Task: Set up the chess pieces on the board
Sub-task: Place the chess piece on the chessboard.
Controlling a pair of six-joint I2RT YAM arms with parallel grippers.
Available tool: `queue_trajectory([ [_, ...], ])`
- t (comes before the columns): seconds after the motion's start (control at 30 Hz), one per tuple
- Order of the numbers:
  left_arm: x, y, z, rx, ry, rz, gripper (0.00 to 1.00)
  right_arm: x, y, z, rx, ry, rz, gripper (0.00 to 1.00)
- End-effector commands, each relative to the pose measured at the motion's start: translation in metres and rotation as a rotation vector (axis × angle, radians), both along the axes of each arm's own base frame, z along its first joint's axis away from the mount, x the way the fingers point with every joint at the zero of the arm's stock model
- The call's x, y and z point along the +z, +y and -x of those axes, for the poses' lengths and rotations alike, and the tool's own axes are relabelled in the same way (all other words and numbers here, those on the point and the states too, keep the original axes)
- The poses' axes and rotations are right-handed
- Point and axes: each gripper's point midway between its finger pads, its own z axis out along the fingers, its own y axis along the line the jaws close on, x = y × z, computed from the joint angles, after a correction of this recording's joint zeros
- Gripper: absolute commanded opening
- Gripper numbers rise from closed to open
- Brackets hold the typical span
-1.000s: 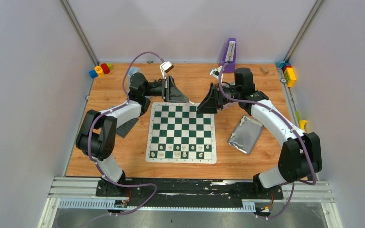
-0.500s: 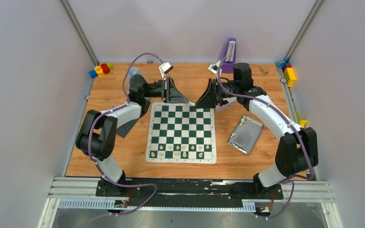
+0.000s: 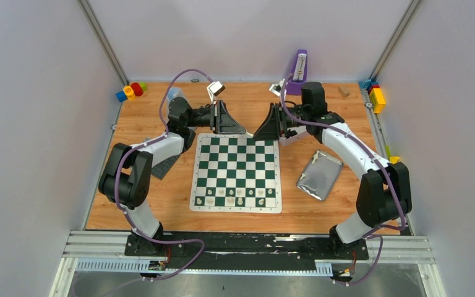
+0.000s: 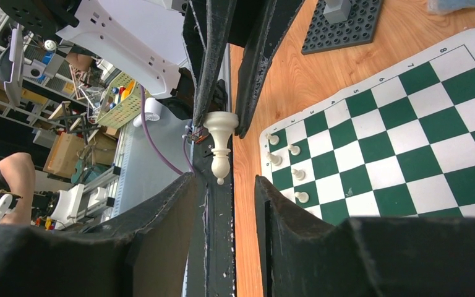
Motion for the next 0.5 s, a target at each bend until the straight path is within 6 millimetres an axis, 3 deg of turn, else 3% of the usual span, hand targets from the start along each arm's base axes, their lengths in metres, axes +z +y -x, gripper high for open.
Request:
queue_trajectory([
  [0.0,0.0122,0.0018,0.0041,0.008,-0.088,0.027,0.00,0.0206,0.0053,-0.0010,0.032,-0.062,-0.036,0.40],
  [0.47,0.0095,0.0005,0.0024,0.005,-0.082,0.026,0.00,0.0238,0.0092,0.0012,0.051,-0.055,-0.042,0.31],
])
